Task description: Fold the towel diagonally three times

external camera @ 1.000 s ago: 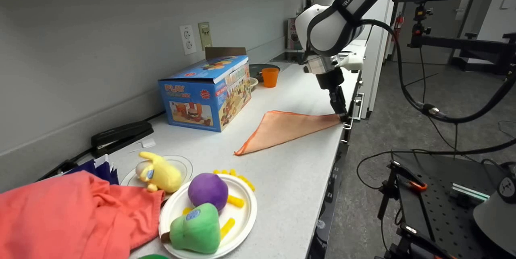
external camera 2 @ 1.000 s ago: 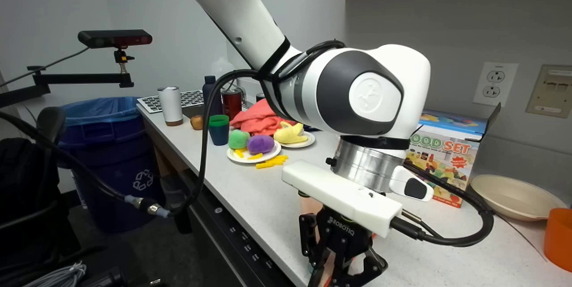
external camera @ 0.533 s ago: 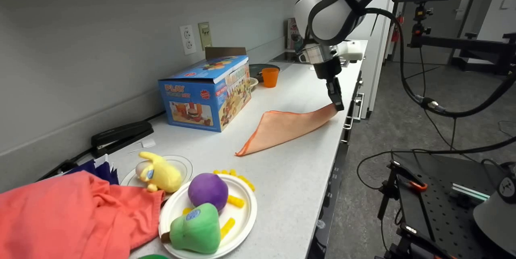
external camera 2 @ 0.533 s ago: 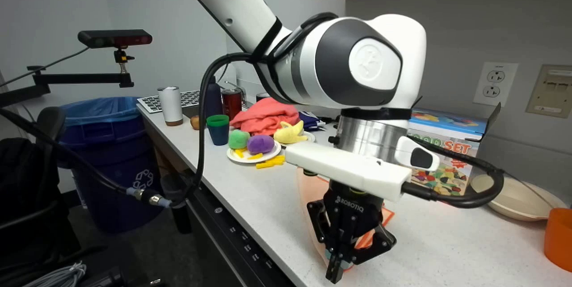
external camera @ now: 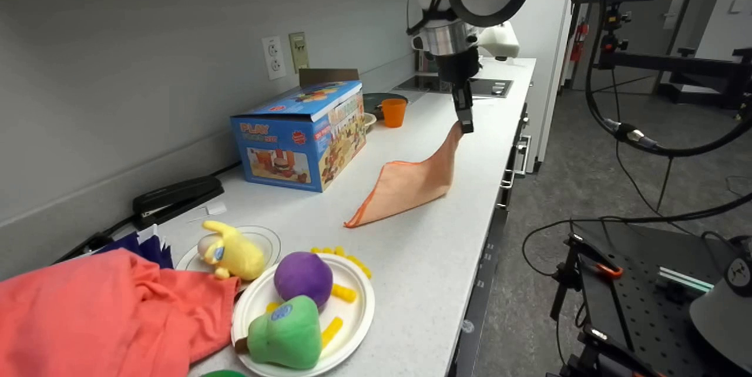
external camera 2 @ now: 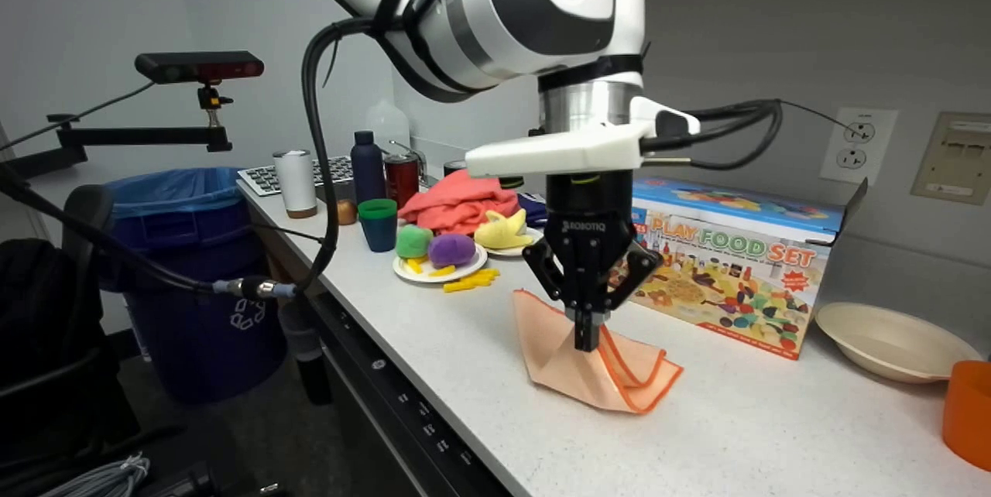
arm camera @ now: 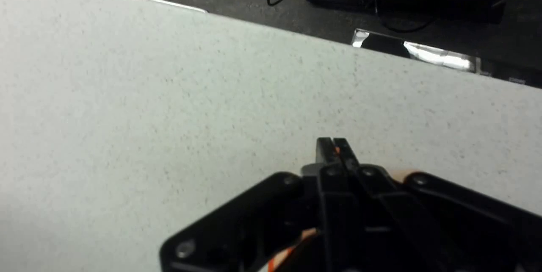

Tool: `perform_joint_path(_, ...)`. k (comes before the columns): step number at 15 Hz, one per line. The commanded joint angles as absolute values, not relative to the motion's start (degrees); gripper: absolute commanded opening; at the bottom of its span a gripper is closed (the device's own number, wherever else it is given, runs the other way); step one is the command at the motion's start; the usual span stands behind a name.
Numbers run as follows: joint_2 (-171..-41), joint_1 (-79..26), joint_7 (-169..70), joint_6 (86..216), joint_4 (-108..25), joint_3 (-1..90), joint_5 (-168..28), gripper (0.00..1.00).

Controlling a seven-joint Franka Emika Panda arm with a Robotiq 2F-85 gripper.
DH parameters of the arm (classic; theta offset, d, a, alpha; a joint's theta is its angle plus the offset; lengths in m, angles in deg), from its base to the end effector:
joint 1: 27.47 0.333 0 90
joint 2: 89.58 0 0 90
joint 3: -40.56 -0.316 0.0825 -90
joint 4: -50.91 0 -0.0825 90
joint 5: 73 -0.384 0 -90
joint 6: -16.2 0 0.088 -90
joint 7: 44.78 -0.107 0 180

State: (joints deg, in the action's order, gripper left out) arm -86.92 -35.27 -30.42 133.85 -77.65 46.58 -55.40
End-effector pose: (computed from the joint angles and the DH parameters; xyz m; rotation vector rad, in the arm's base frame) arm 0.4820 -0.1355 0.3775 2.9024 0.2516 -0.2943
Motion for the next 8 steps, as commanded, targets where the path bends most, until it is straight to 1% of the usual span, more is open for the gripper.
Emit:
perform_joint_path(1, -84.4, -32.3, -34.4, 137.6, -78.7, 44.1, -53.7, 0.01)
perform_joint_path(8, -85.5, -27.8, -39.3, 146.9, -81.0, 39.4, -54.0, 0.01)
